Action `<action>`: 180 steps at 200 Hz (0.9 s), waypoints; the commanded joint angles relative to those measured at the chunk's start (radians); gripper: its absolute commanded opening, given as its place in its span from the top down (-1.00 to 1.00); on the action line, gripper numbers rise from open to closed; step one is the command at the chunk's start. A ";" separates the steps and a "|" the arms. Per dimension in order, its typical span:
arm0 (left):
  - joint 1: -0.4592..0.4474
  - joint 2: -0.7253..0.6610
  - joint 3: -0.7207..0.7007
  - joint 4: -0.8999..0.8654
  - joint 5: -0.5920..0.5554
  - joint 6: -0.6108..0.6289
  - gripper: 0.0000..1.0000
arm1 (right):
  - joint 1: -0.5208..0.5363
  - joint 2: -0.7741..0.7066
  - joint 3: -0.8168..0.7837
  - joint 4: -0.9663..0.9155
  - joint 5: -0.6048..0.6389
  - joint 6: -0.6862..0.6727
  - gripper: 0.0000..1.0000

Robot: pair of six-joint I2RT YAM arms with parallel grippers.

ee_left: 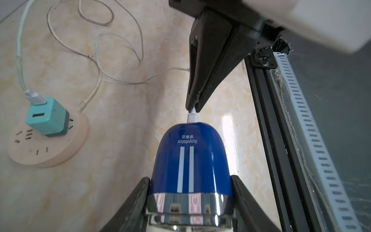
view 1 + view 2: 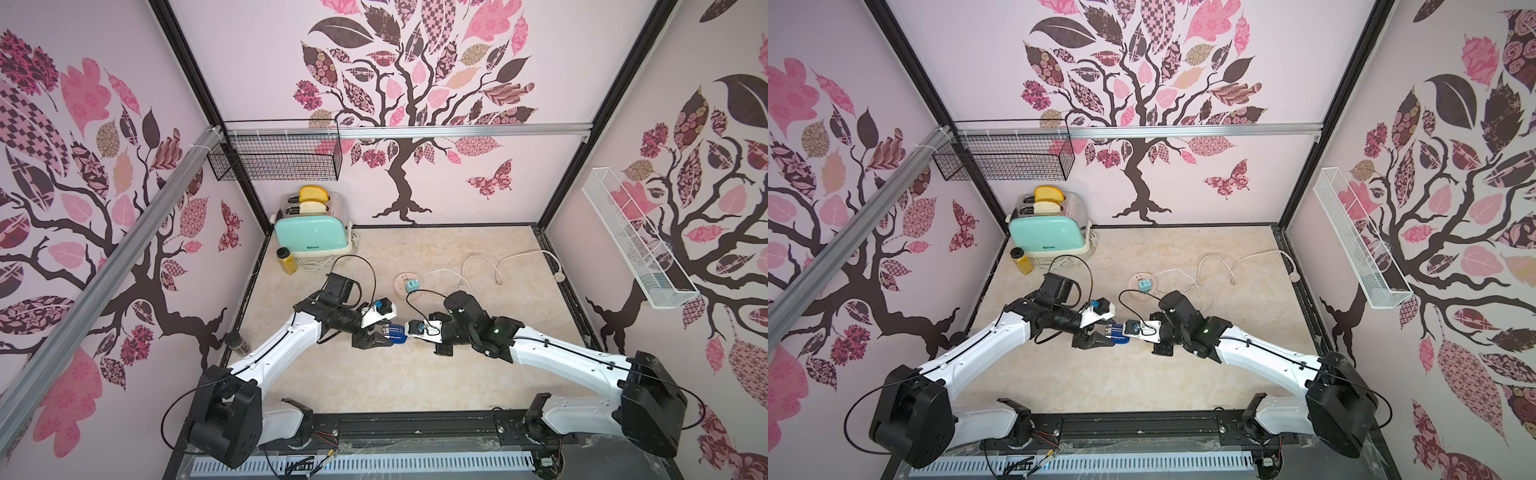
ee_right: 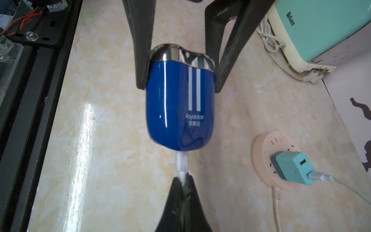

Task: Charge the electric shaver
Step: Insert the charging cable into the electric shaver.

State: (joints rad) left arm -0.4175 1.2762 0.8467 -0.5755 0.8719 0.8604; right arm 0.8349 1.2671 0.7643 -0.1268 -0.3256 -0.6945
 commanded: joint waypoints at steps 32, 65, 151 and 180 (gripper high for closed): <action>-0.020 -0.014 0.004 0.089 0.118 0.016 1.00 | 0.024 -0.025 0.021 0.111 -0.109 0.039 1.00; -0.019 -0.004 -0.037 0.095 0.097 0.022 1.00 | 0.010 -0.034 0.014 0.117 -0.117 0.082 1.00; -0.037 0.013 -0.156 0.341 -0.068 -0.220 1.00 | -0.139 -0.198 -0.024 0.066 -0.083 0.264 -0.43; -0.092 0.071 -0.080 0.314 -0.213 -0.282 1.00 | -0.228 -0.257 -0.049 0.104 -0.032 0.398 -0.63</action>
State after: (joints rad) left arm -0.4675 1.3060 0.6975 -0.3054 0.7734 0.6727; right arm 0.6575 1.0454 0.7197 -0.0410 -0.4080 -0.4274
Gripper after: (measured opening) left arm 0.562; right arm 0.806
